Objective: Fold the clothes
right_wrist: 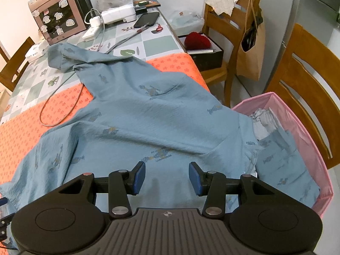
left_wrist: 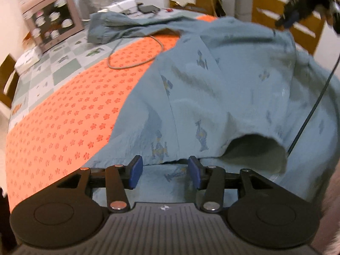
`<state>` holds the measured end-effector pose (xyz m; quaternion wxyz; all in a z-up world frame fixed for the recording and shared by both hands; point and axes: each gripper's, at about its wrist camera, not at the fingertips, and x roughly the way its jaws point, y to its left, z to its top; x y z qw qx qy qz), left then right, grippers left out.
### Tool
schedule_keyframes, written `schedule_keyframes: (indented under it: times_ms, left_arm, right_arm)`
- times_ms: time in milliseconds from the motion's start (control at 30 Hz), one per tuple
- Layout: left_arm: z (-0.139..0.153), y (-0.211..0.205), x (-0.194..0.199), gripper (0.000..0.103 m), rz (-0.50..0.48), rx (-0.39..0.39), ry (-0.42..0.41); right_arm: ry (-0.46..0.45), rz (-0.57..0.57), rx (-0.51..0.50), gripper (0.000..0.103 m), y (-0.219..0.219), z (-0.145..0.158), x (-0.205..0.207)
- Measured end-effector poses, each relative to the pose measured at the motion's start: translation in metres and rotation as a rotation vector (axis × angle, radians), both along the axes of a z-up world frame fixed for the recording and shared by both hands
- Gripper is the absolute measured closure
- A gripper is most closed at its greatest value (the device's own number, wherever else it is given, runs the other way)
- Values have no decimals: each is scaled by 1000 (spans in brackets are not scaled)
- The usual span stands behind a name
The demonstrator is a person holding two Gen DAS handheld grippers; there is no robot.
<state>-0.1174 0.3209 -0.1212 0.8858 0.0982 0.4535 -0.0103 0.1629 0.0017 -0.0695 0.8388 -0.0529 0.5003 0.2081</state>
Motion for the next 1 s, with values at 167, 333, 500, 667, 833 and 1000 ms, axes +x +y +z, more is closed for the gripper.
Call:
schedule_keyframes:
  times_ms: [167, 333, 500, 667, 833, 1000]
  left_arm:
    - [-13, -6, 3, 50, -96, 74, 3]
    - [-16, -9, 8, 51, -122, 119, -42]
    - [-13, -1, 14, 101, -58, 116, -110]
    - [11, 29, 18, 102, 109, 140, -240]
    - [34, 88, 29, 102, 354, 106, -310]
    - [40, 142, 52, 102, 468, 14, -300]
  right_arm:
    - [2, -3, -2, 55, -1, 0, -2]
    - [5, -13, -4, 55, -1, -1, -3]
    - [3, -9, -8, 55, 1, 0, -4]
    - [-6, -10, -10, 55, 1, 3, -3]
    - [-4, -13, -8, 55, 5, 3, -3]
    - [-2, 15, -8, 55, 15, 2, -2]
